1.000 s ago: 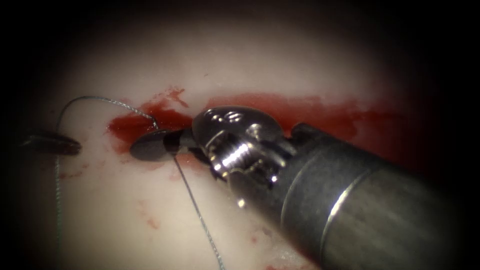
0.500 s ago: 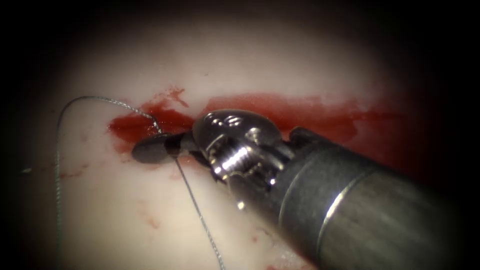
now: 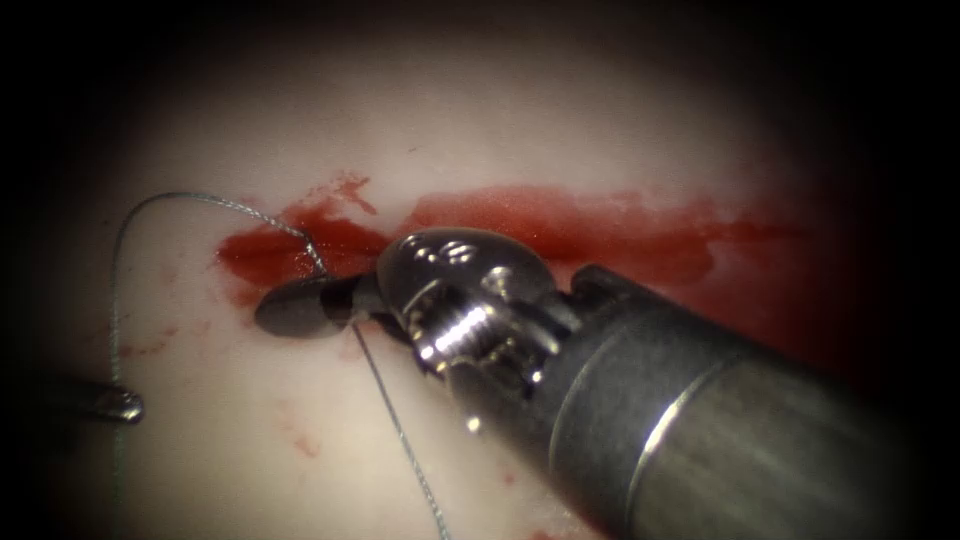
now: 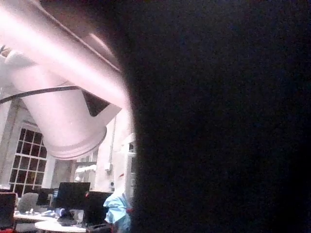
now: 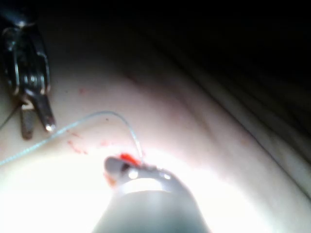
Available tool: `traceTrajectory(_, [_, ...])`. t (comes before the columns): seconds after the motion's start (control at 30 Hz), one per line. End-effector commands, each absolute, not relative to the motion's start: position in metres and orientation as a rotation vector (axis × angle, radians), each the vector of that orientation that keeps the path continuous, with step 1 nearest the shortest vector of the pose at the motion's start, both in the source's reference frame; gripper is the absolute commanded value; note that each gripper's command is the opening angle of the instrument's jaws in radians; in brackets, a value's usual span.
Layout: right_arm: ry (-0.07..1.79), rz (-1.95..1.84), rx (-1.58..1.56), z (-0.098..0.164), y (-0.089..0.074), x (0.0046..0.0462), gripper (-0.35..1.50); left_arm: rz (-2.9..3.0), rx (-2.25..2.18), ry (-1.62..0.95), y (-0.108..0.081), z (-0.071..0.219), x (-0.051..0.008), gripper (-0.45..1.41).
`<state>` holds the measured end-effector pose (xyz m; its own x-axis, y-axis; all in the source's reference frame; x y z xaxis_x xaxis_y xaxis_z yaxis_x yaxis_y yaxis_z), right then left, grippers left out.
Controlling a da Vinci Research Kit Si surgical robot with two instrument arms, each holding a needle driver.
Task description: Wound Closure
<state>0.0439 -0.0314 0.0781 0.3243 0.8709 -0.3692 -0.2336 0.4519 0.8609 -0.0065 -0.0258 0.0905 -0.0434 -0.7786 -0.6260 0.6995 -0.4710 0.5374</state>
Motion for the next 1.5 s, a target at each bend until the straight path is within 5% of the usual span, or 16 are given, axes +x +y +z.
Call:
traceTrajectory(0.03, [0.981,0.825,0.791,0.0781,-0.0305,0.0448,-0.35,-1.728,1.108,-0.103,-0.0249,0.0904,-0.0071,0.81])
traceTrajectory(0.27, [0.981,0.822,0.794,0.0778,-0.0308,0.045,-0.35,-1.699,1.085,-0.101,-0.0252,0.0922,-0.0076,0.62])
traceTrajectory(0.33, [0.981,0.821,0.795,0.0777,-0.0309,0.045,-0.35,-1.692,1.083,-0.1,-0.0253,0.0928,-0.0078,0.02])
traceTrajectory(0.37, [0.981,0.821,0.795,0.0777,-0.0309,0.045,-0.35,-1.692,1.083,-0.1,-0.0253,0.0928,-0.0078,0.02])
traceTrajectory(0.4, [0.983,0.815,0.792,0.0776,-0.0309,0.0451,-0.35,-1.683,1.083,-0.1,-0.0253,0.093,-0.0078,-0.45])
traceTrajectory(1.07, [1.12,1.089,0.709,0.0802,-0.0276,0.0463,-0.35,-1.227,0.738,-0.337,-0.0199,0.0863,-0.0094,-0.45])
traceTrajectory(1.5, [1.168,1.425,1.032,0.0829,-0.0278,0.0495,-0.35,-0.923,0.709,-0.635,-0.0202,0.088,-0.0158,-0.45])
